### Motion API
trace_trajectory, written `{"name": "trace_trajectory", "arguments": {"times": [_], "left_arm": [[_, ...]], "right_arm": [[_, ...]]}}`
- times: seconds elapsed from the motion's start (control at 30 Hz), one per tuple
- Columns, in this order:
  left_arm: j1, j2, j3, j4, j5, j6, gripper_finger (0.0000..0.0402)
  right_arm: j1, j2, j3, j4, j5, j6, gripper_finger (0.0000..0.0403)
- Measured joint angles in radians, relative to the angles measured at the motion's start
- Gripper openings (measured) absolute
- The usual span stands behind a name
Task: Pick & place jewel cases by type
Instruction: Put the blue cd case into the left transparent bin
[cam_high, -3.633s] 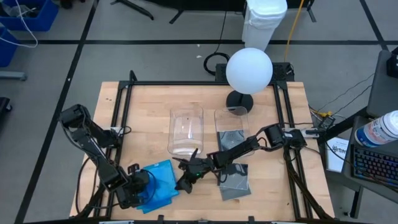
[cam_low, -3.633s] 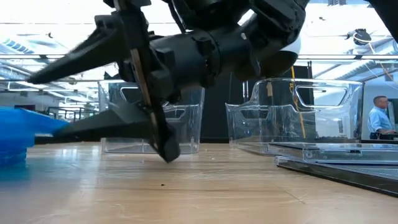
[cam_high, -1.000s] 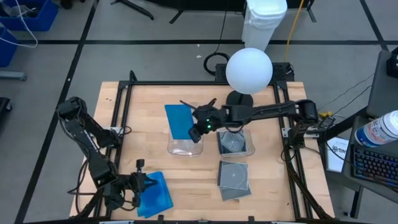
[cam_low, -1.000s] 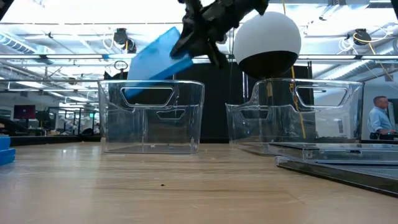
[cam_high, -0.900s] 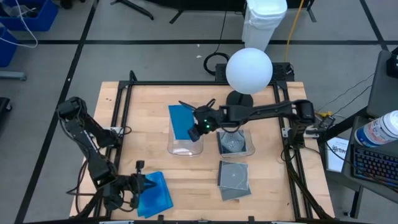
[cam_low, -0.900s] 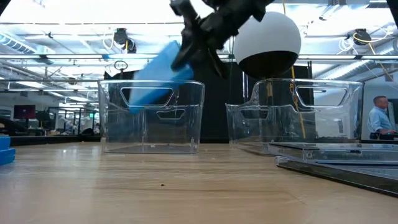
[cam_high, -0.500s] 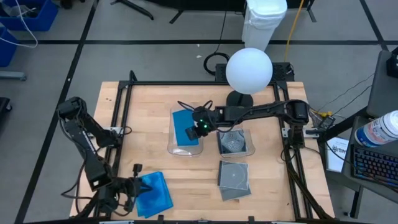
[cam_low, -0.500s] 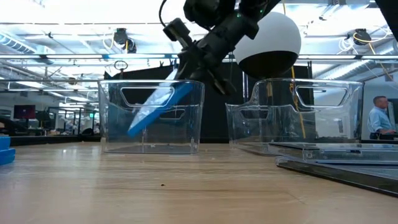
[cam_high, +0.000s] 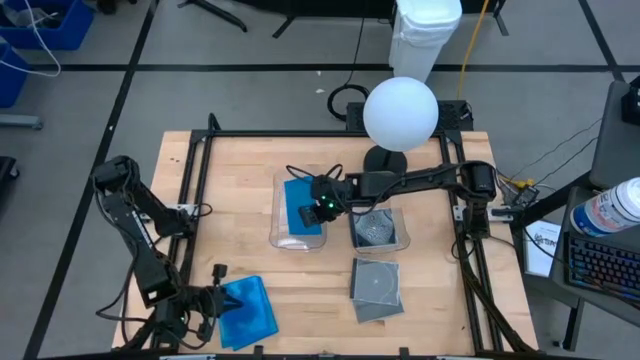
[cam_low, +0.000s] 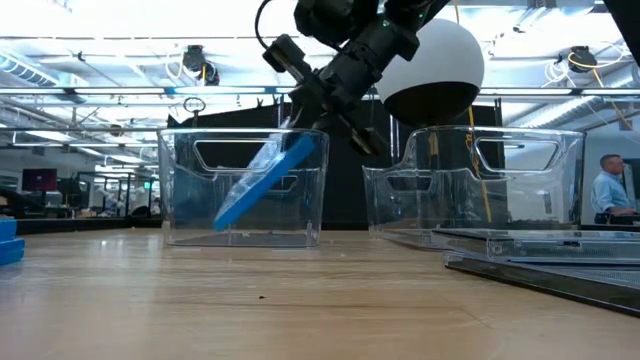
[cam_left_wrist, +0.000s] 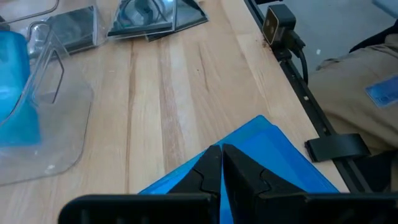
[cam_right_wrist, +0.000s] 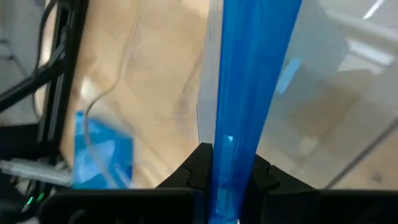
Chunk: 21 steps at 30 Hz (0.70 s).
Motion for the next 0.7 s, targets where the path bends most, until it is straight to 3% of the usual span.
{"name": "trace_trajectory", "arguments": {"times": [0.23, 0.47, 0.7], "left_arm": [[-0.018, 0.000, -0.012, -0.010, 0.016, -0.021, 0.0024], [-0.023, 0.000, -0.012, -0.009, 0.016, -0.017, 0.0024], [-0.022, 0.000, -0.012, -0.010, 0.017, -0.021, 0.0024]], "right_arm": [[-0.003, -0.001, -0.045, 0.017, -0.010, 0.019, 0.0029], [-0.009, -0.002, -0.132, 0.231, -0.082, 0.049, 0.0053], [-0.008, 0.000, -0.135, 0.248, -0.086, 0.019, 0.0057]]}}
